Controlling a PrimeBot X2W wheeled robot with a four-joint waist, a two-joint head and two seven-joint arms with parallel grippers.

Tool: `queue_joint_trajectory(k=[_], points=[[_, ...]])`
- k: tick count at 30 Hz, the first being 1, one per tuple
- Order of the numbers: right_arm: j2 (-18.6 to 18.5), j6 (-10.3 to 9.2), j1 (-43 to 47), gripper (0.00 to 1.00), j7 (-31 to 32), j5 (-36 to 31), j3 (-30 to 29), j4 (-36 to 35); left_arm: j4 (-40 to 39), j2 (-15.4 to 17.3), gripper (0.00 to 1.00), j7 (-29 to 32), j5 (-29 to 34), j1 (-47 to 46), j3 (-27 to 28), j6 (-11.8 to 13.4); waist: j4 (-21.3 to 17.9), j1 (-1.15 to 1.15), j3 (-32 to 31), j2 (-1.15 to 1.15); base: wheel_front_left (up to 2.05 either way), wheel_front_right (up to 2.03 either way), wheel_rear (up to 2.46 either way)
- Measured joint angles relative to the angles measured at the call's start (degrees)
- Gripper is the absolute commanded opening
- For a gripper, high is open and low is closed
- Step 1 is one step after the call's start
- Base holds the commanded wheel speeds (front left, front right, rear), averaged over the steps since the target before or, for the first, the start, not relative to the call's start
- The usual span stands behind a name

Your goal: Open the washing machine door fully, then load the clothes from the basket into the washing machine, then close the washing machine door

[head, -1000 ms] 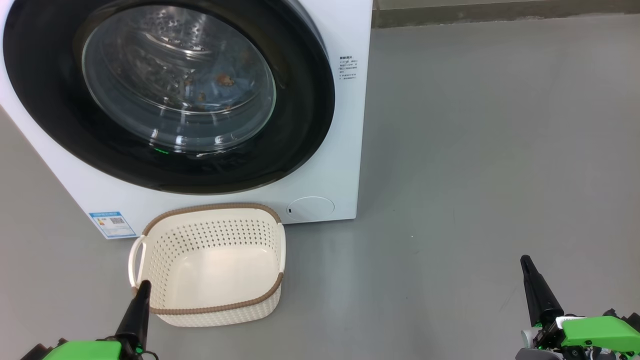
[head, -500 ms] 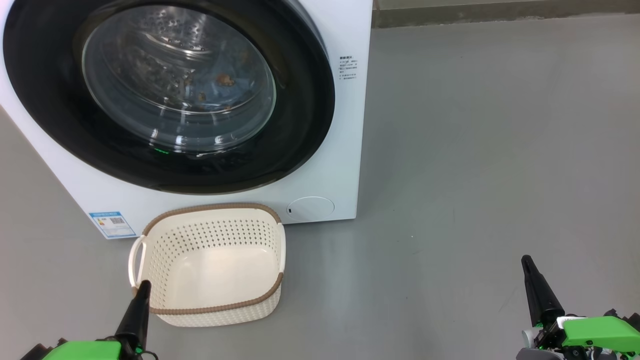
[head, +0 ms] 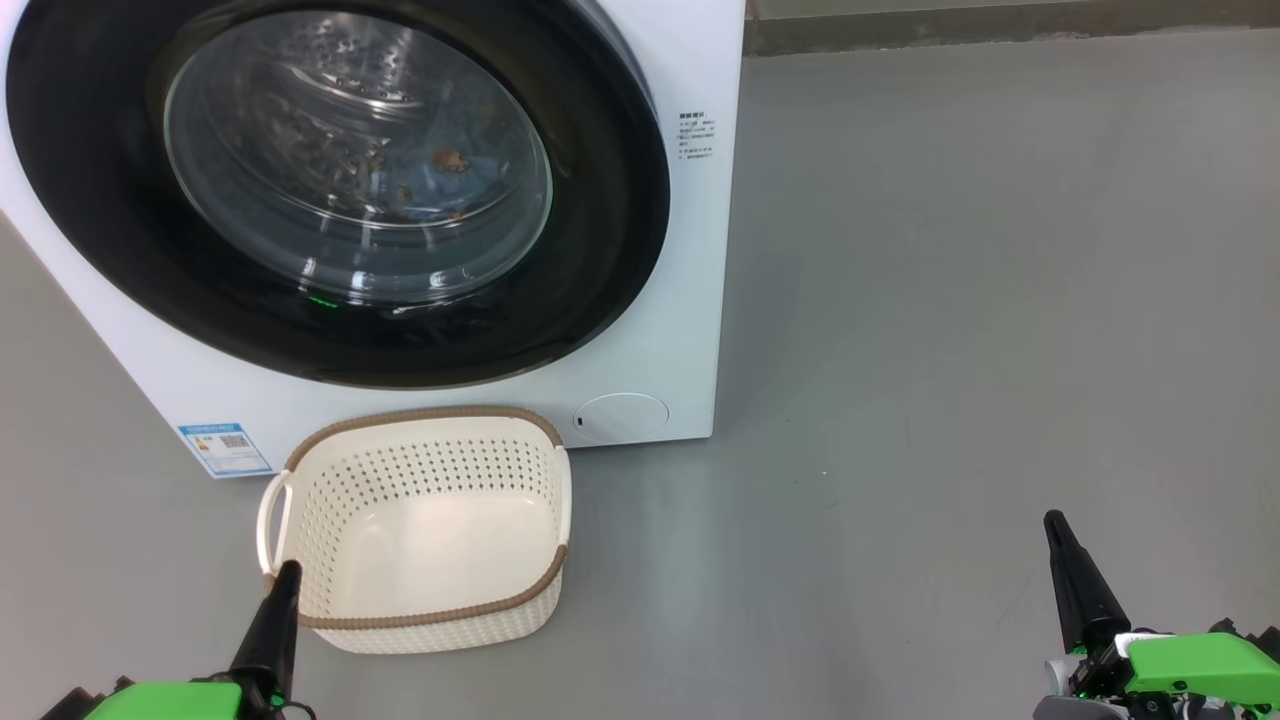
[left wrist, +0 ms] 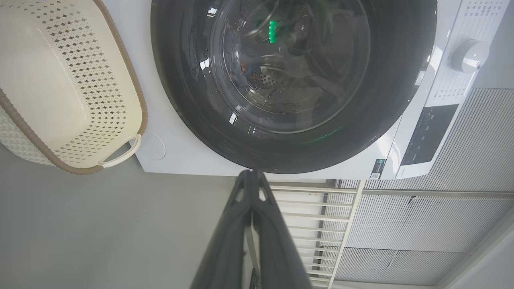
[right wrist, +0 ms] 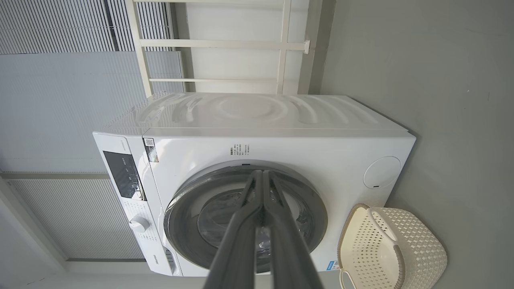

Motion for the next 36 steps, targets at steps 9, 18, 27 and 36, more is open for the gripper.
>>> queue_joint_trajectory(k=[9, 18, 27, 36], points=[[0.05, 0.00, 0.00, 0.00, 0.01, 0.00, -0.18, 0.00, 0.00, -0.01, 0.00, 0.18, 0.01, 0.00, 0.05, 0.00, 0.00, 0.00, 0.00, 0.00, 0.00, 0.00, 0.00], [0.08, 0.00, 0.00, 0.00, 0.38, 0.00, -0.27, 0.00, 0.00, -0.01, 0.00, 0.23, 0.01, 0.00, 0.10, 0.00, 0.00, 0.00, 0.00, 0.00, 0.00, 0.00, 0.00], [0.11, 0.00, 0.00, 0.00, 0.41, -0.01, -0.38, 0.00, 0.00, -0.02, 0.00, 0.23, 0.01, 0.00, 0.13, 0.00, 0.00, 0.00, 0.00, 0.00, 0.00, 0.00, 0.00], [0.13, 0.00, -0.01, 0.00, 0.42, -0.01, -0.45, 0.00, 0.00, -0.03, 0.00, 0.23, 0.01, 0.00, 0.16, 0.00, 0.00, 0.00, 0.00, 0.00, 0.00, 0.00, 0.00]])
